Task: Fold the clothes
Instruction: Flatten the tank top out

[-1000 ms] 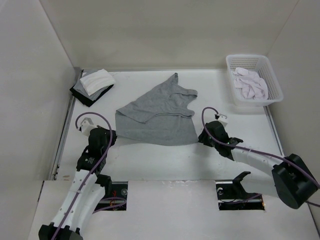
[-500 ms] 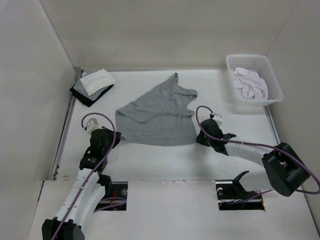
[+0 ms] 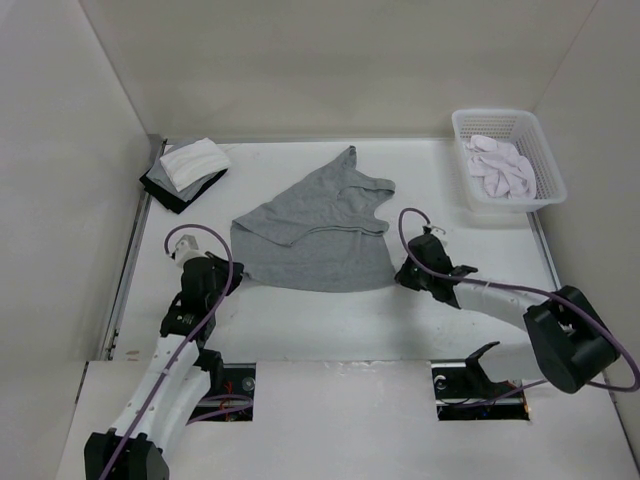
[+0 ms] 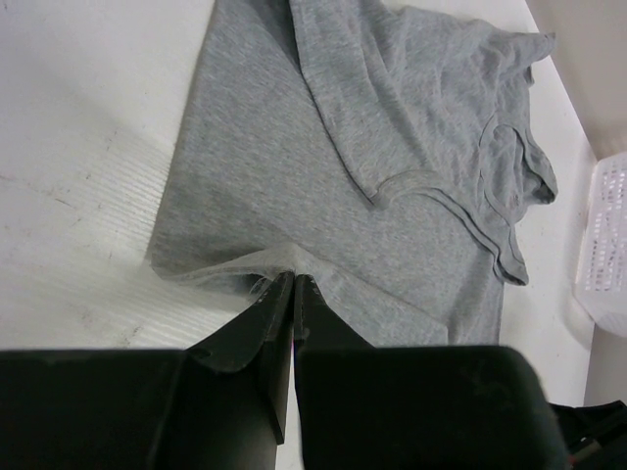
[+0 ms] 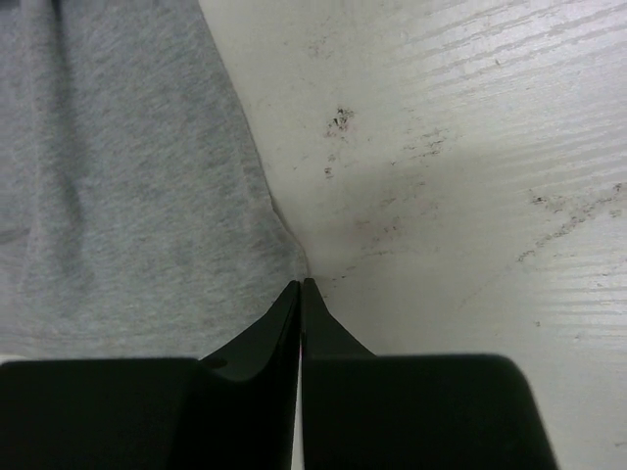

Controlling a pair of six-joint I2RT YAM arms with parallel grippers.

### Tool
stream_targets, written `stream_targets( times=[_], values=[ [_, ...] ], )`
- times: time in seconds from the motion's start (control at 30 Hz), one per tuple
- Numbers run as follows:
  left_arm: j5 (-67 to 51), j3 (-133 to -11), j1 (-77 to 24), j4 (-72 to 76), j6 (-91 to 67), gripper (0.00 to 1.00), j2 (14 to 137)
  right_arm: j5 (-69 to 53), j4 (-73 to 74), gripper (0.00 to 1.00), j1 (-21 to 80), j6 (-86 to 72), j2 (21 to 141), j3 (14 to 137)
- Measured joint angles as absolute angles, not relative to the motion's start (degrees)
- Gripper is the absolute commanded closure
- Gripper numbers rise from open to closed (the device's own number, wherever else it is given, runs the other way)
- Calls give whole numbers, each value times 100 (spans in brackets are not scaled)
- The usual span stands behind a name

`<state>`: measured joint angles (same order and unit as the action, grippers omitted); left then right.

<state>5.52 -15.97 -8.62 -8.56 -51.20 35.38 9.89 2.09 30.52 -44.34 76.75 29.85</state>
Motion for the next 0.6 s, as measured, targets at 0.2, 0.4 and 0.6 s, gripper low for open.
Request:
stream_targets(
  times=[0.2,0.4,0.6],
  values=[
    [558,-1839,-1033,-913,-5122,100,3616,1015,462,100,3085,-4344,5944,2827],
    [878,-3555,-2145,-1199,-4984,100,3457,1896,1739,100,3997,-4049,3529,4305],
    [1621,-5776,-3109,-1046,-4543,100,3465,3533,2576,100,5774,-3120,3393,7441]
  ],
)
